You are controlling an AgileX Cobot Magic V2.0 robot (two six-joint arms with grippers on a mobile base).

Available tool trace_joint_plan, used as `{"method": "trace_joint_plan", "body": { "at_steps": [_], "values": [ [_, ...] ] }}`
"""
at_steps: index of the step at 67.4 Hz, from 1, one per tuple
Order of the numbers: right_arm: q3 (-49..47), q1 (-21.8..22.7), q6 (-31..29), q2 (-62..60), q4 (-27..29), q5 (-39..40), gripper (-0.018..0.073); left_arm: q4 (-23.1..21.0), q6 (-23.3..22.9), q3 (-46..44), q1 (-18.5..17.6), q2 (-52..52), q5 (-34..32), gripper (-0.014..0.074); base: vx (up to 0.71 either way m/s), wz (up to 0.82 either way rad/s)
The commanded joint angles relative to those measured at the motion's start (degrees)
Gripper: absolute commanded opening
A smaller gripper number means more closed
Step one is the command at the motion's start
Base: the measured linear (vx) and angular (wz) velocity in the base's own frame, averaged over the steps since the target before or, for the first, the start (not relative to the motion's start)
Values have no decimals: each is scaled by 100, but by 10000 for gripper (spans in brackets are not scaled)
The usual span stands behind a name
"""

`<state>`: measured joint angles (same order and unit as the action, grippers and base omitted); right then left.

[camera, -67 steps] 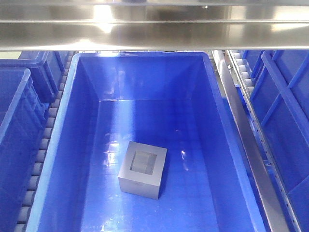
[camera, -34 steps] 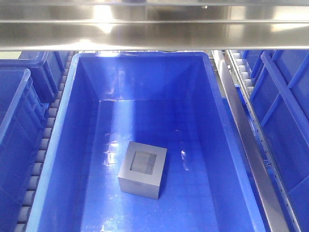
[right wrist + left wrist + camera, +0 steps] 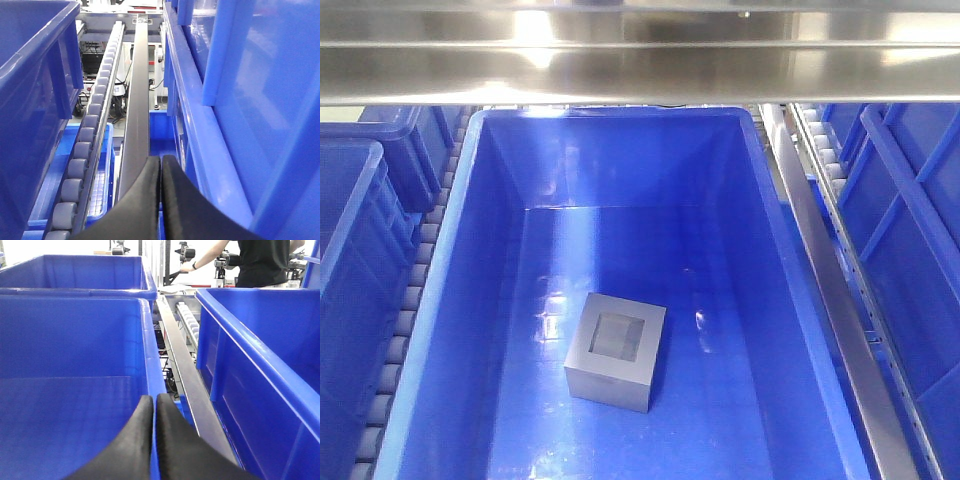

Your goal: Sort gray base to blue bin

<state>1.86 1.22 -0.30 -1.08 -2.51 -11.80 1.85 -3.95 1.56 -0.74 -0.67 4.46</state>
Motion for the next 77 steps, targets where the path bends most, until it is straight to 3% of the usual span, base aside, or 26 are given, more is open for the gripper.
{"method": "trace_joint_plan", "body": {
  "at_steps": [1,77],
  "values": [
    [26,40,-39,-41,-49,462,-5,-60,14,-67,10,-101,-377,-7,0,0],
    [26,40,-39,-41,-49,451,-5,-60,14,-67,10,-101,-377,-7,0,0]
  ]
}}
